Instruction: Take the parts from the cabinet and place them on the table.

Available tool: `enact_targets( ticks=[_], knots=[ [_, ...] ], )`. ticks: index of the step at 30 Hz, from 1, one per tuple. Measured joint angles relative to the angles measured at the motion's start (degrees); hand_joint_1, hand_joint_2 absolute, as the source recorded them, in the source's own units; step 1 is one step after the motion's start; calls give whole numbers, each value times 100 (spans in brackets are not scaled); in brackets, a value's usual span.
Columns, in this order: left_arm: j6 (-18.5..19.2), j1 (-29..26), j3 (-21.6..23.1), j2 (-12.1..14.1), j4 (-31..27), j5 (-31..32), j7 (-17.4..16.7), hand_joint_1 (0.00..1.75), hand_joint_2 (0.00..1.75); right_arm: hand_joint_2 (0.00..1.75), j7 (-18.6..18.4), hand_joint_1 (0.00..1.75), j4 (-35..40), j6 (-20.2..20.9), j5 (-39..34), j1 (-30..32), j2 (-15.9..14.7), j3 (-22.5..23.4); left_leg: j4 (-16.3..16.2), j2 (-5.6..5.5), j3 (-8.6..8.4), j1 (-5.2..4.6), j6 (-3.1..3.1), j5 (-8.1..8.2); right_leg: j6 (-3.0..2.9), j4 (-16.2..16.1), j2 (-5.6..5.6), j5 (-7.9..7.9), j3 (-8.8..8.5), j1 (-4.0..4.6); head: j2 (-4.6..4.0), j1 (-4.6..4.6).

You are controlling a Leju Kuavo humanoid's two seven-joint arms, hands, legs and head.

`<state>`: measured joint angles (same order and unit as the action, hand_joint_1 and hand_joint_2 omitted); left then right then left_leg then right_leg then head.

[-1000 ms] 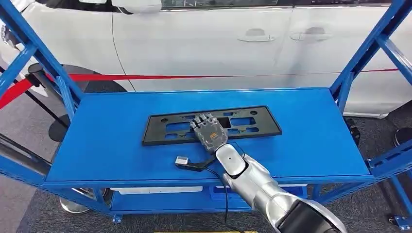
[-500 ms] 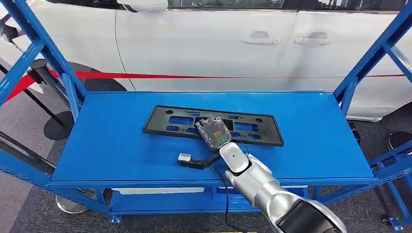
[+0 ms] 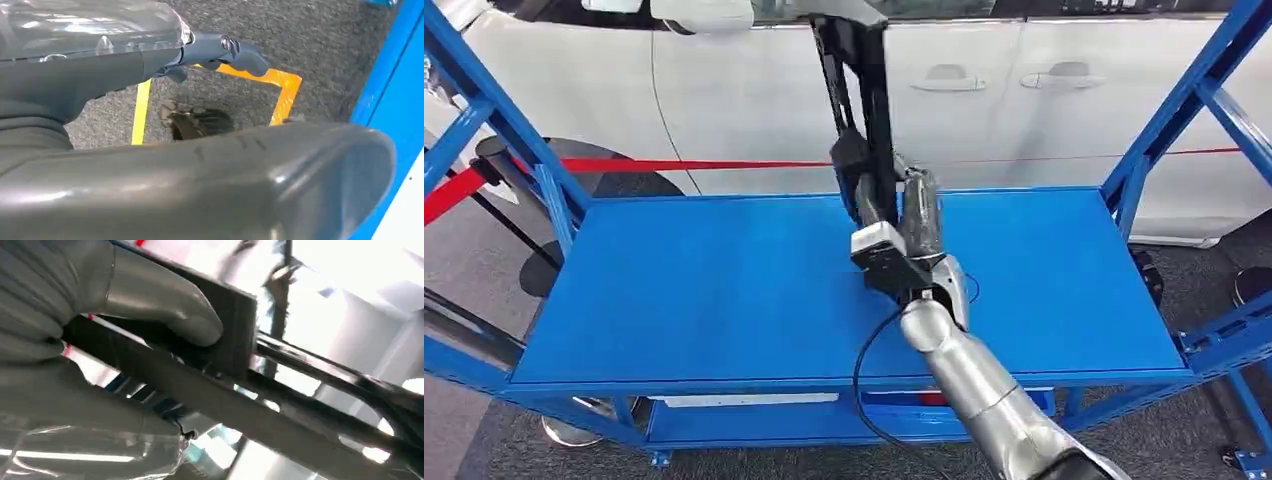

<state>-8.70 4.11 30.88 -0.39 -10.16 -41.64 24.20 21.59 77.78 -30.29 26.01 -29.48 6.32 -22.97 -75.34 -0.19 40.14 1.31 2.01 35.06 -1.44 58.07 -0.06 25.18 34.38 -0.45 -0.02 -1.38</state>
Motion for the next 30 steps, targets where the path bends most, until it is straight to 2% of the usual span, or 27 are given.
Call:
enact_targets(
  ticks=[1, 2, 3, 4, 5, 6, 9, 10, 11, 12, 14, 15, 16, 17, 18, 20, 21, 24, 25, 26, 27, 30],
  knots=[
    [-2, -1, 0, -4, 0, 0, 0, 0, 0, 175, 7, 175, 227, -2, 9, 81, -15, 0, -89, 0, 39, 0, 3, -42, 0, 5, 3, 0, 0, 1, 0, 0],
    [-4, -10, 0, -4, 0, 0, -2, 0, 0, 175, 13, 175, 424, -2, 9, 129, -31, 9, 91, 0, -47, 0, -6, -209, 1, 9, 13, 1, -6, 1, 0, 0],
    [-4, -7, 0, -4, 0, 0, -2, 0, 0, 175, 33, 175, 579, -7, 9, 178, -52, 22, 512, 1, -252, -1, -23, -468, 11, 17, 21, 8, -17, 1, 0, 0],
    [-4, 0, 0, -4, 0, -2, -2, 0, 0, 175, 61, 175, 720, -15, -7, 217, -72, 41, 1071, 1, -516, -1, -48, -745, 28, 29, 24, 19, -25, 1, 0, 0],
    [-7, 2, 0, -4, 0, -2, -2, 0, 0, 175, 70, 175, 817, -29, -7, 235, -85, 50, 1563, 5, -735, -3, -79, -906, 48, 48, 25, 32, -21, 2, 0, 0],
    [-7, 11, 0, -4, 0, -2, 0, 0, 0, 175, 81, 175, 912, -42, -9, 246, -100, 55, 1704, 3, -797, -49, -94, -815, 86, 79, 35, 44, 5, 45, 0, 0],
    [-24, 20, 26, -11, 0, 20, 0, 0, 0, 175, 332, 175, 1274, -142, -309, 381, -184, 96, 1685, -29, -765, -78, -188, -854, 188, 41, 29, 4, 19, 20, 0, 2],
    [-22, 18, 42, -22, 0, 24, 0, 0, 0, 175, 363, 175, 1425, -195, -371, 407, -233, 126, 1736, -34, -775, -47, -240, -889, 228, 42, 24, 2, 18, 28, 0, 0],
    [-9, 20, 48, -50, 0, 24, 2, 0, 175, 175, 369, 175, 1624, -214, -442, 450, -326, 173, 1767, -18, -793, -27, -287, -921, 263, 179, 23, 97, 61, -5, 0, 2],
    [-2, 33, 48, -50, 0, 24, 22, 0, 175, 175, 380, 175, 1892, -217, -572, 511, -445, 231, 1777, -22, -789, -27, -332, -925, 291, 456, 27, 292, 175, 11, 0, 2],
    [-9, 38, 52, -50, 0, 26, 50, 0, 175, 175, 457, 175, 2290, -214, -877, 638, -645, 343, 1776, -21, -783, -34, -358, -925, 336, 1327, 27, 740, 574, 1, 0, 2],
    [-42, 35, 66, -50, 0, 46, 50, 0, 175, 175, 512, 175, 2425, -212, -1041, 706, -743, 389, 1775, -22, -782, -37, -361, -922, 352, 1706, 26, 876, 763, -1, 0, 2],
    [-72, 30, 94, -50, 0, 48, 55, 0, 175, 175, 566, 175, 2526, -205, -1242, 775, -833, 437, 1774, -22, -785, -37, -365, -919, 357, 1887, 26, 885, 863, -8, 0, 2],
    [-85, 28, 103, -52, 0, 17, 92, 0, 175, 175, 590, 175, 2596, -181, -1443, 844, -920, 477, 1773, -22, -791, -37, -363, -916, 362, 1776, 24, 749, 830, -20, 0, 2],
    [-87, 29, 103, -55, 0, -4, 114, 0, 175, 175, 597, 175, 2666, -153, -1649, 910, -1014, 516, 1770, -24, -802, -37, -358, -908, 359, 1382, 22, 494, 651, -33, 0, 2],
    [-79, 28, 103, -57, 0, -26, 118, 0, 175, 175, 605, 175, 2763, -60, -1962, 1017, -1180, 607, 1764, -27, -828, -37, -326, -882, 327, 340, 14, 15, 126, -38, 0, 2],
    [-85, 28, 103, -57, 0, -42, 118, 0, 175, 175, 625, 175, 2786, 42, -2097, 1063, -1228, 632, 1742, -27, -815, -75, -291, -859, 304, 48, 12, 30, -4, -16, 0, 2],
    [-149, 0, 118, -57, 0, 2, 87, 0, 175, 175, 868, 175, 2847, 414, -2470, 1460, -1377, 704, 1750, -29, -818, -73, -215, -878, 227, 51, 10, 10, 12, 26, 0, 2],
    [-155, -12, 138, -55, 0, 50, 79, 0, 175, 175, 999, 175, 2888, 578, -2557, 1636, -1390, 743, 1743, -36, -816, -80, -186, -878, 187, 25, 2, -12, 18, -2, 0, 2],
    [-179, -22, 149, -44, 2, 104, 53, 0, 175, 175, 1162, 175, 2938, 707, -2586, 1783, -1403, 767, 1695, -30, -779, -59, -158, -791, 134, -11, -28, -45, 12, -36, 0, 2],
    [-203, -27, 179, -44, 2, 164, 33, 0, 175, 175, 1310, 175, 3008, 776, -2575, 1951, -1401, 769, 1528, -12, -731, -68, -139, -615, 96, -16, -30, -52, 20, -35, 0, 0],
    [-273, -47, 286, -46, 9, 245, -22, 0, 175, 175, 1635, 175, 3216, 863, -2485, 2483, -1401, 769, 206, -12, -231, -55, -88, 114, 45, -5, -63, -71, 72, -17, 0, 0]
  ],
)
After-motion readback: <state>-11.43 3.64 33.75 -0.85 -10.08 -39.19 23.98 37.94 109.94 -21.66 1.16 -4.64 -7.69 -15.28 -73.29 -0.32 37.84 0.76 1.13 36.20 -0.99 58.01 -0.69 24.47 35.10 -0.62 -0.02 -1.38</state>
